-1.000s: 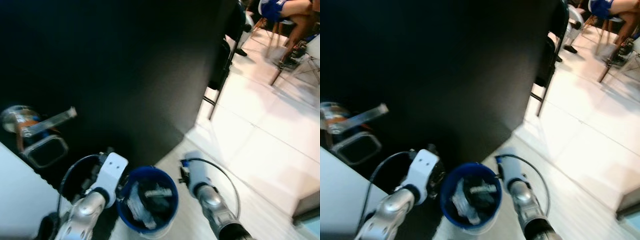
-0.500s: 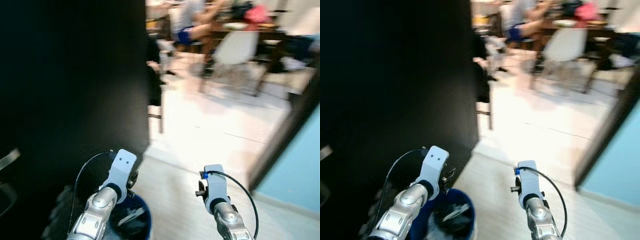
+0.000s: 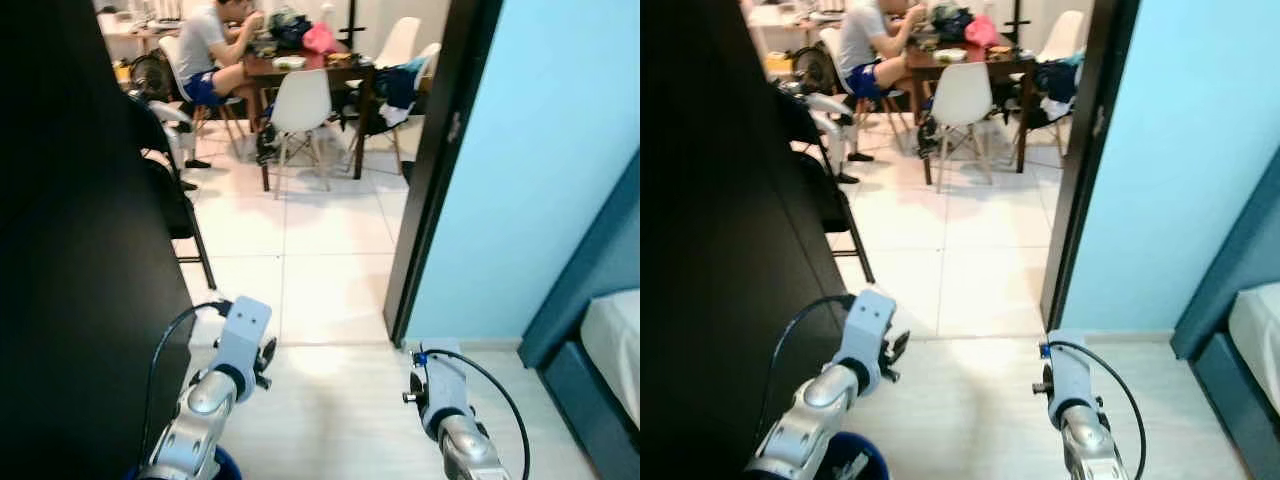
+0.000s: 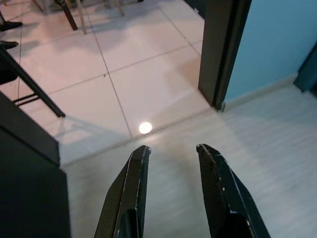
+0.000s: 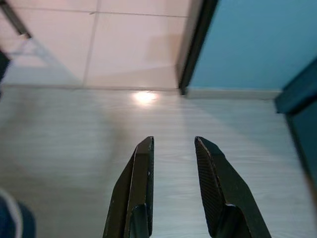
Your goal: Clean up the room
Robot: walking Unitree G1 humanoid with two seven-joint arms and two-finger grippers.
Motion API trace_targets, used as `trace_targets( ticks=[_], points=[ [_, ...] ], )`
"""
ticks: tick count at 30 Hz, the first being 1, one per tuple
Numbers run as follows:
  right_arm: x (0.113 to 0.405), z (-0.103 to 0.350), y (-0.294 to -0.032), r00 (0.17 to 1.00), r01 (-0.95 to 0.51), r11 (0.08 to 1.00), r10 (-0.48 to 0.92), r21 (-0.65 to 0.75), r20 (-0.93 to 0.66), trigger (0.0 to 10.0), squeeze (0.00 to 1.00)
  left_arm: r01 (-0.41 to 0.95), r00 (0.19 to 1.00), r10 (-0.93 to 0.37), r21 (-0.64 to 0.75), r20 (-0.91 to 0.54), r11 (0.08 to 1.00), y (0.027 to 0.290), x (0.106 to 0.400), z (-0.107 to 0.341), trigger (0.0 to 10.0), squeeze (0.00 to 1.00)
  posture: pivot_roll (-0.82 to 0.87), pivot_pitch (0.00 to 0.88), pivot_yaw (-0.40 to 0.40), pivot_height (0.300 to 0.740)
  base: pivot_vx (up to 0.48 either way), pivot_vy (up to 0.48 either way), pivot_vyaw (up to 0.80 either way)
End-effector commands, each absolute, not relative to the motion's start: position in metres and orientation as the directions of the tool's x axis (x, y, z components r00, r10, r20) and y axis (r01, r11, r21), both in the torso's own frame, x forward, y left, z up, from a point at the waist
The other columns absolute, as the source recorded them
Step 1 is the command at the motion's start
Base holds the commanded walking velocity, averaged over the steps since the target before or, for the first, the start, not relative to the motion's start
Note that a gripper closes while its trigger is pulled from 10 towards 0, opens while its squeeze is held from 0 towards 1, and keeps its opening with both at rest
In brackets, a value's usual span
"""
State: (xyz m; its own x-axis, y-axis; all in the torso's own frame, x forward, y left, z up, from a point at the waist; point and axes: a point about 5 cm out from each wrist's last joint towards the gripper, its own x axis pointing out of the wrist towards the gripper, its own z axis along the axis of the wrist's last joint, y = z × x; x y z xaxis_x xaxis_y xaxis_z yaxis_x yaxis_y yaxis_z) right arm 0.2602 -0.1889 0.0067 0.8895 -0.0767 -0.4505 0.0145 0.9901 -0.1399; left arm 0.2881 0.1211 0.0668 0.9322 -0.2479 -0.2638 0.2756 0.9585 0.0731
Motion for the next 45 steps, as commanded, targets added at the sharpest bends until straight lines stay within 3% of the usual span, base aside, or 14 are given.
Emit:
trace_targets(
  ticks=[1,24,30,45],
  points=[
    [0.262,0.011,-0.189,0.895,0.015,0.99,-0.077,-0.142,-0.44,10.0,0.0,0.255,0.937,-0.238,0.035,-0.254,0.966,0.12,0.288,0.067,10.0,0.0,0.01,0.0,0.009,0.74,0.0,0.0,-0.8],
    [0.272,0.022,-0.174,0.904,-0.097,0.988,0.037,-0.121,-0.427,10.0,0.0,0.142,0.971,-0.143,-0.018,-0.189,0.99,0.13,0.293,0.075,10.0,0.0,0.02,0.0,0.006,0.74,0.0,0.0,-0.8],
    [0.271,0.021,-0.167,0.898,-0.144,0.982,0.078,-0.121,-0.434,10.0,0.0,0.127,0.974,-0.13,-0.028,-0.185,0.991,0.131,0.294,0.075,10.0,0.0,0.02,0.0,0.005,0.74,0.0,0.0,0.0],
    [0.269,0.021,-0.164,0.894,-0.157,0.981,0.094,-0.112,-0.437,10.0,0.0,0.113,0.975,-0.122,-0.054,-0.184,0.992,0.131,0.293,0.075,10.0,0.0,0.02,0.0,-0.004,0.74,0.0,-0.367,0.0]
  ],
)
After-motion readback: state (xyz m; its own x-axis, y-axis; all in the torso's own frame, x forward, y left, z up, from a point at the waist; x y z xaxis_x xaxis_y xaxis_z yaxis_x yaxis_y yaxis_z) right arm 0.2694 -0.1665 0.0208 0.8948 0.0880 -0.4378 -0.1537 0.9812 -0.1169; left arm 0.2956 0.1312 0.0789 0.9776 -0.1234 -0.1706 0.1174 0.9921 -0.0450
